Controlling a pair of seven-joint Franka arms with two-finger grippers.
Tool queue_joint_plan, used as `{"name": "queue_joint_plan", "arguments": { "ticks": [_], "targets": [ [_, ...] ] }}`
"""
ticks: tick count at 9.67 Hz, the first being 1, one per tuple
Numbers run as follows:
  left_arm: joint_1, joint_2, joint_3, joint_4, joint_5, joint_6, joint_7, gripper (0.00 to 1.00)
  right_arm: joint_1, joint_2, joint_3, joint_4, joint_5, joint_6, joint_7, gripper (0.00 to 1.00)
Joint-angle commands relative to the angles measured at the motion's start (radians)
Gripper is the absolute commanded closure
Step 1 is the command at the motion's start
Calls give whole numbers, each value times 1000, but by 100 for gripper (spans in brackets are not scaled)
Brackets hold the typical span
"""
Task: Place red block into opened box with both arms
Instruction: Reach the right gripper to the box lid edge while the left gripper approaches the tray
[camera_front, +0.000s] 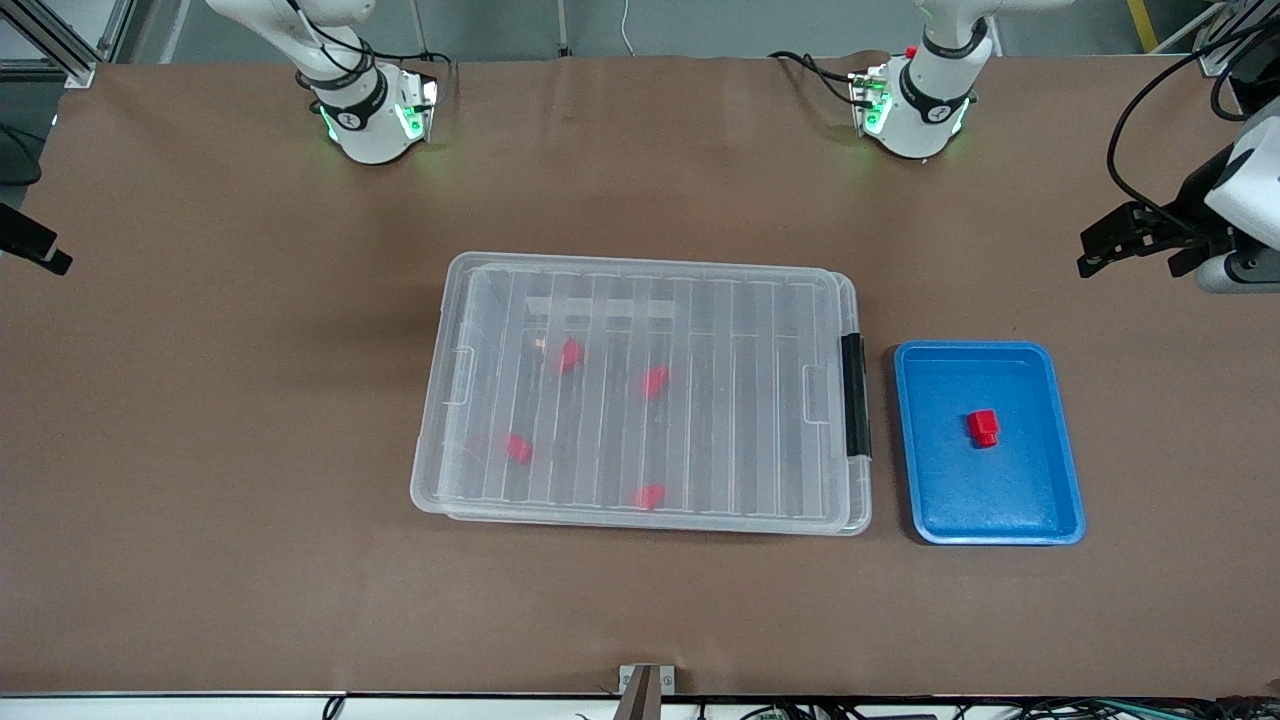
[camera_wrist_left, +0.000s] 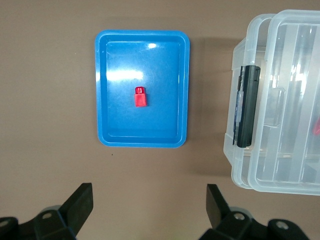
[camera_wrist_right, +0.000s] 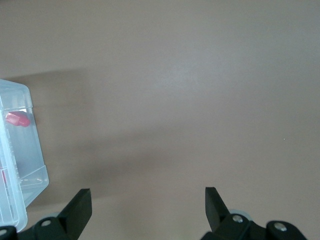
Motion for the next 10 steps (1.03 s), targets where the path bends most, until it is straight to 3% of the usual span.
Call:
{"name": "queue_joint_plan", "arguments": {
  "ticks": [1, 5, 6, 8, 10],
  "targets": [
    [9, 18, -6, -4, -11, -9, 3, 0, -12, -8, 10, -7, -14, 0, 5, 0],
    [0, 15, -6, -3, -2, -9, -8, 0, 26, -4, 23, 33, -3, -1, -1, 0],
    [-1, 17, -4, -1, 3, -8, -6, 0, 57, 28, 53, 38, 0, 2, 7, 0],
    [-1, 18, -7, -9, 7, -8, 13, 0, 69, 138, 191, 54, -2, 16, 21, 0],
    [0, 53, -6, -23, 0, 56, 21, 0, 98, 259, 303, 58, -17, 97, 185, 0]
  ]
}}
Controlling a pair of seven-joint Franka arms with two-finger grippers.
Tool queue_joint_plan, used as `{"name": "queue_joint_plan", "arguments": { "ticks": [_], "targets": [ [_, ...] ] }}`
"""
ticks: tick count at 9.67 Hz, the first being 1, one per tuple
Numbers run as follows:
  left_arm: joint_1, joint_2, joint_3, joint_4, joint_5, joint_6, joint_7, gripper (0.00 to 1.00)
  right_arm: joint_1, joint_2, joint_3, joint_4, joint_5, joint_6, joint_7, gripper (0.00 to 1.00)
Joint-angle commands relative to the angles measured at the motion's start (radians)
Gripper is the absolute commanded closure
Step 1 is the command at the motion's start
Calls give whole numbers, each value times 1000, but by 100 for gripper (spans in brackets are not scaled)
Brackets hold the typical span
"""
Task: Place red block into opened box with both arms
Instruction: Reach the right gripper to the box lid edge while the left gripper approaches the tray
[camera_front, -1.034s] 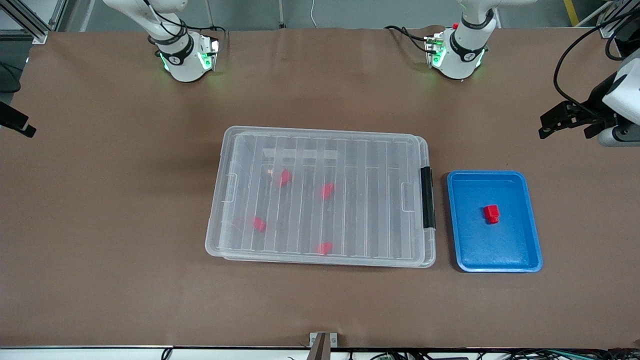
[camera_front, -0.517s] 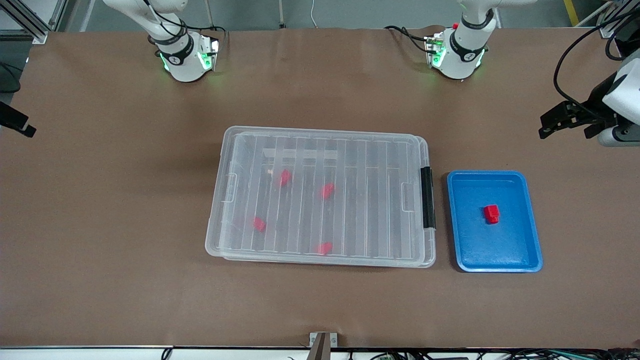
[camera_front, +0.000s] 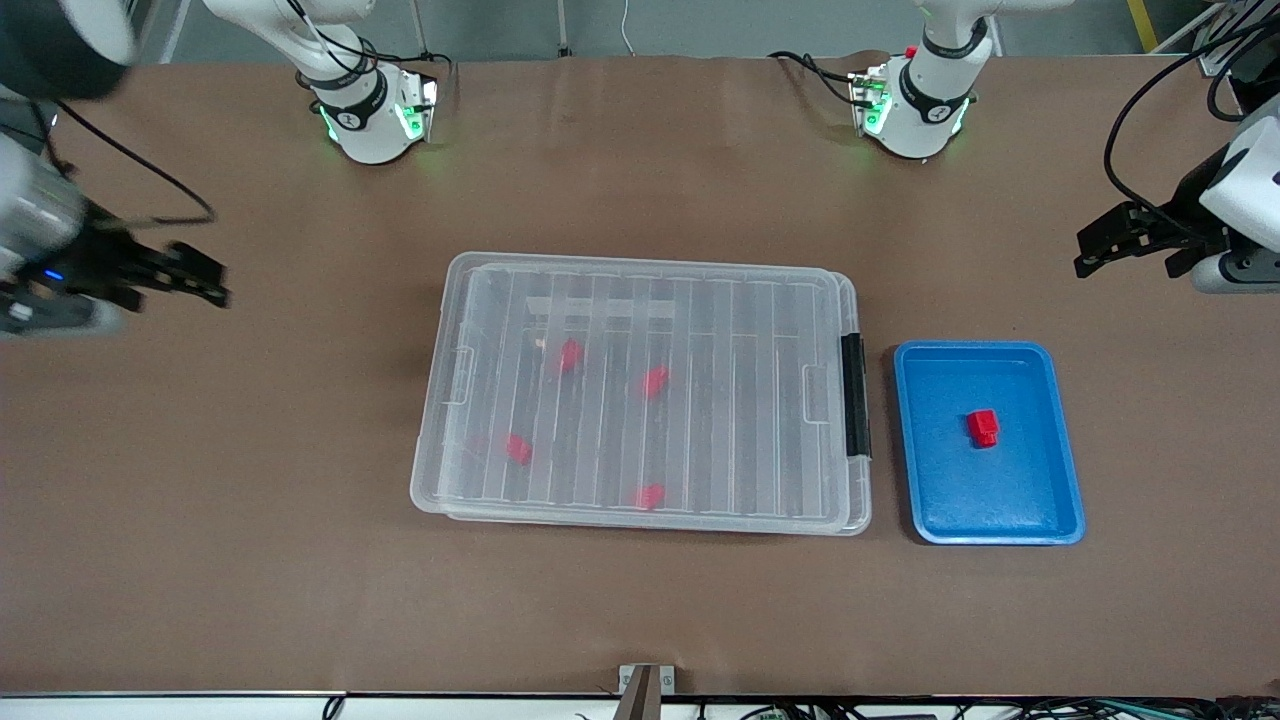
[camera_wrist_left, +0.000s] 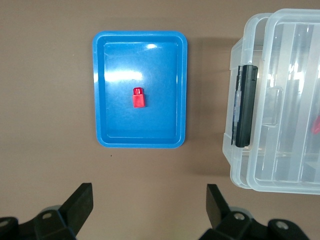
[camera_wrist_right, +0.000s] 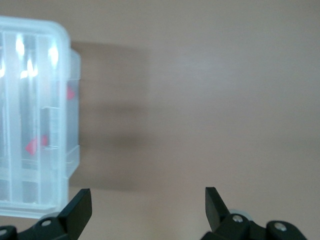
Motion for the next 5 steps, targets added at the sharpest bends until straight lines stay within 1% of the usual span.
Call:
{"name": "queue_joint_plan", "arguments": {
  "ticks": [1, 2, 3, 5],
  "targets": [
    [6, 81, -3, -45, -1, 93, 21, 0, 33, 150, 97, 37, -41, 88, 141, 0],
    [8, 112, -3, -68, -5, 137, 23, 0, 66, 198, 120, 33, -79, 120, 184, 0],
    [14, 144, -1, -84, -10, 177, 21, 0, 107, 240, 125, 33, -102, 128, 201, 0],
    [21, 207, 17, -159, -36, 276, 14, 0, 127, 277, 125, 22, -131, 153, 204, 0]
  ]
}}
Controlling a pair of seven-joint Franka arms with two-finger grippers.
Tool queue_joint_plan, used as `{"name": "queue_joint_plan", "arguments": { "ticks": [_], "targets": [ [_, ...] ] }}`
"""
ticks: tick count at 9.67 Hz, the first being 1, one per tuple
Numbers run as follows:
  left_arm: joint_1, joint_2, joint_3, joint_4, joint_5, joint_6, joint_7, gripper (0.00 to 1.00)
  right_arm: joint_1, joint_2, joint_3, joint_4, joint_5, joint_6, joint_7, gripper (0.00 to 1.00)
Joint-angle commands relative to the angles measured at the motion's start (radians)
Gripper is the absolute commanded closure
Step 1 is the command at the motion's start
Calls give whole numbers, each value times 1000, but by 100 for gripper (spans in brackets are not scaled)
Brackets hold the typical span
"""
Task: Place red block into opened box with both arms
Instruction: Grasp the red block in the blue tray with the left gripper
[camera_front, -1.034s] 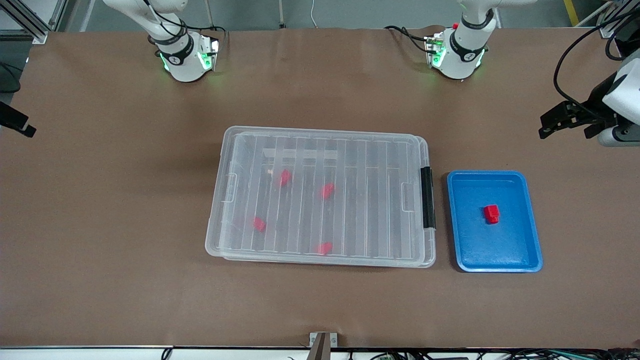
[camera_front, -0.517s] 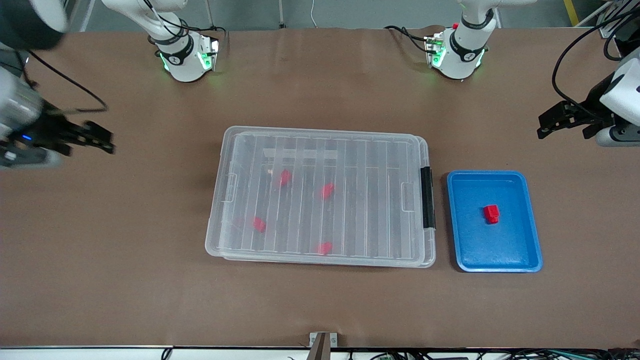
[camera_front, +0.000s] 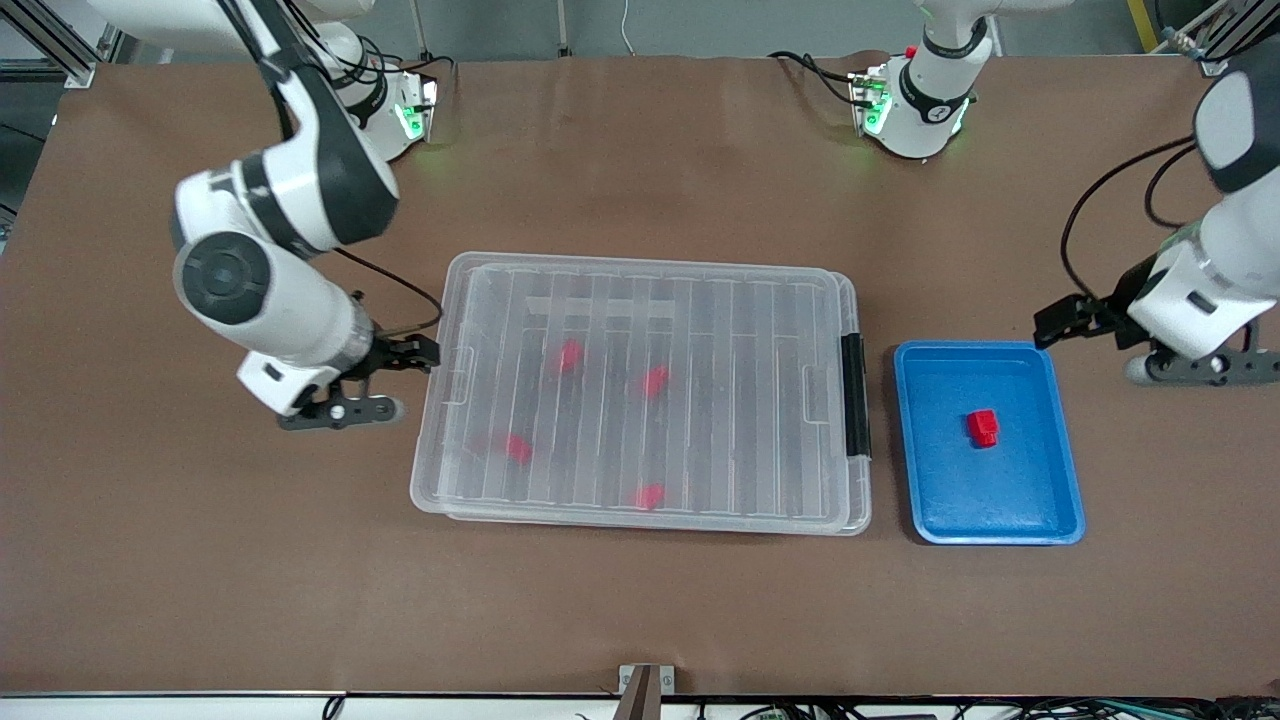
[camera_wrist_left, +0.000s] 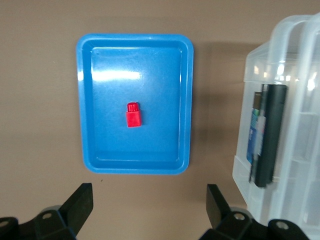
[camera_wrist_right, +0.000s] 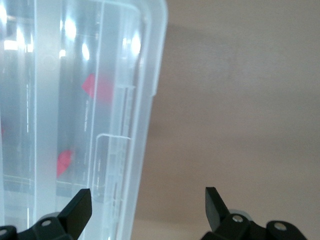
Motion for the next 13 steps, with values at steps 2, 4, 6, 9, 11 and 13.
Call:
{"name": "queue_joint_plan", "arguments": {
  "ticks": [2, 4, 6, 9, 11, 13],
  "targets": [
    [10, 141, 37, -75, -24, 138, 9, 0, 5, 43, 6, 4, -40, 11, 13, 0],
    [18, 229, 57, -86, -26, 244, 0, 0, 21, 56, 7, -20, -60, 40, 13, 0],
    [18, 295, 73, -144, -27, 387, -14, 0, 26, 56, 7, -53, -78, 75, 13, 0],
    [21, 381, 84, -187, -27, 528, -37, 0, 9, 69, 6, -54, -117, 75, -1, 0],
    [19, 407, 84, -210, -27, 564, -51, 0, -1, 69, 6, -70, -161, 75, -1, 0],
    [19, 425, 84, -219, -27, 582, -51, 0, -37, 69, 6, -70, -170, 69, -60, 0]
  ]
}}
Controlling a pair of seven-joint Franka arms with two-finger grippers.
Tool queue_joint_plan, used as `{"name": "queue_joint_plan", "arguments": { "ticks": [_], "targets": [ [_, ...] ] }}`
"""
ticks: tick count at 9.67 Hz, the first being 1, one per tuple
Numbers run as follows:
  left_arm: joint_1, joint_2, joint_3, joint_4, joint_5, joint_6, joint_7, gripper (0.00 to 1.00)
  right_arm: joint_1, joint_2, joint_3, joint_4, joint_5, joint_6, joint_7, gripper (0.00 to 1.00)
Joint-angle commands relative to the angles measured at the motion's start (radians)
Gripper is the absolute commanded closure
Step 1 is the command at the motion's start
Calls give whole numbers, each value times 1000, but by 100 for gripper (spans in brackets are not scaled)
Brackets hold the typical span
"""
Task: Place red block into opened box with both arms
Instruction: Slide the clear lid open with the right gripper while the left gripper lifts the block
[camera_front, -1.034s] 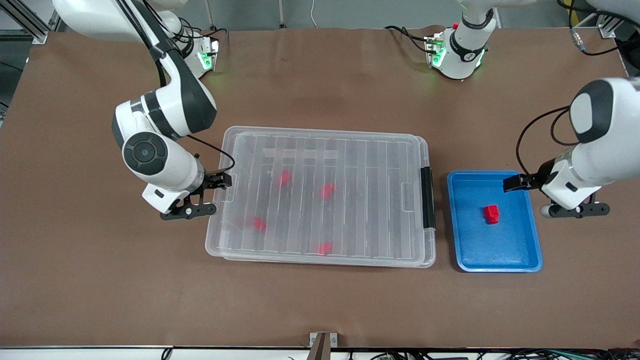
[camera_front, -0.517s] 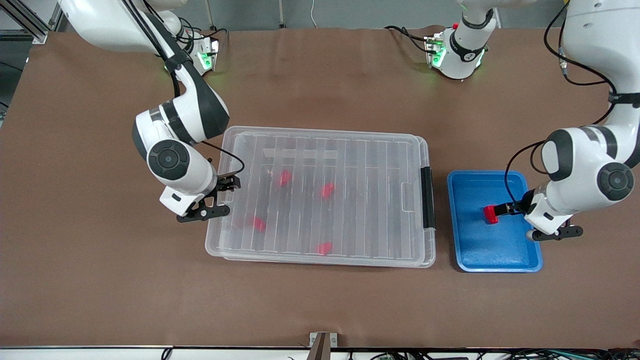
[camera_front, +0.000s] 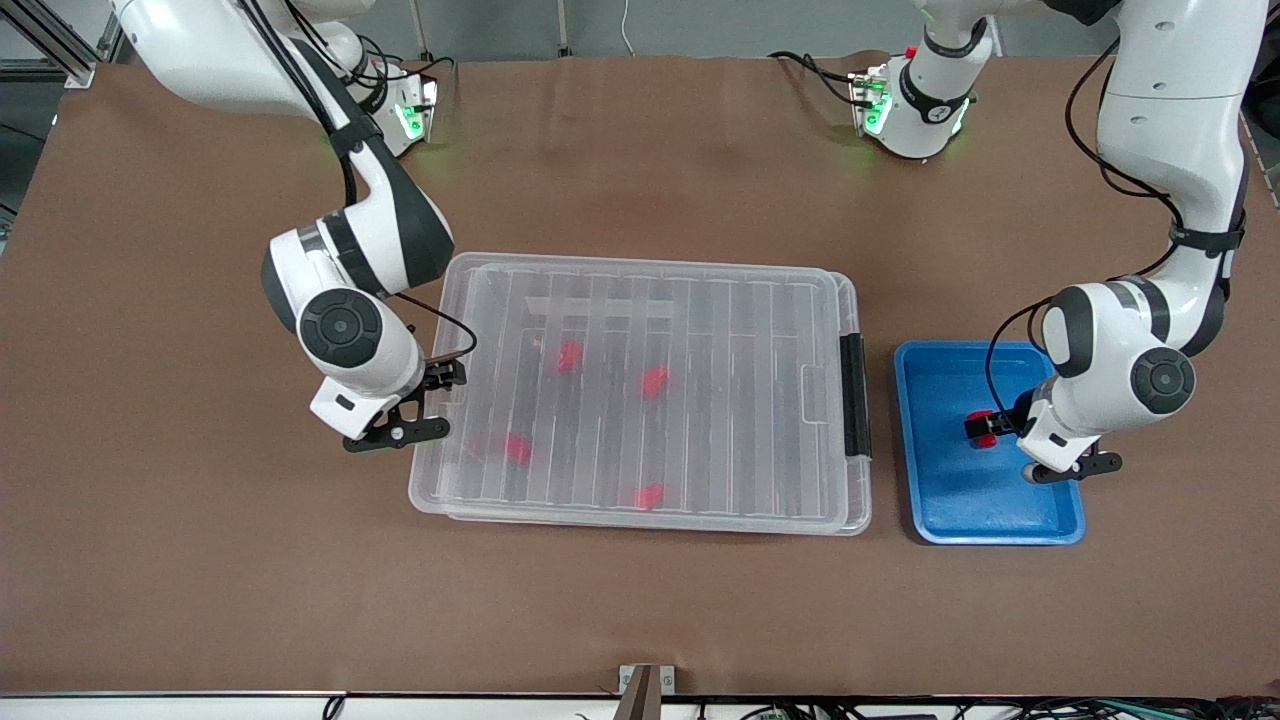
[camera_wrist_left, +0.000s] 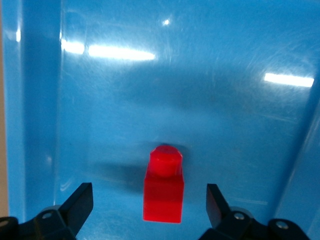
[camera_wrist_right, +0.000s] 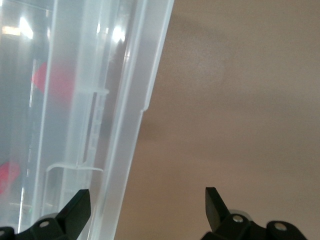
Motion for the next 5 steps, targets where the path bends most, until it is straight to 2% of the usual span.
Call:
{"name": "queue_joint_plan", "arguments": {
  "ticks": [1, 3, 4, 5],
  "targets": [
    [-4, 34, 3, -31, -18, 42, -4, 0, -78, -11, 10, -27, -33, 3, -95, 0],
    [-6, 42, 3, -50, -17, 75, -3, 4, -136, -17, 4, -24, -33, -20, -176, 0],
    [-4, 42, 3, -56, -17, 83, 2, 20, -168, -21, 0, -18, -35, -31, -240, 0],
    [-6, 41, 3, -59, -17, 85, 2, 58, -193, -23, -22, -11, -35, -37, -296, 0]
  ]
}}
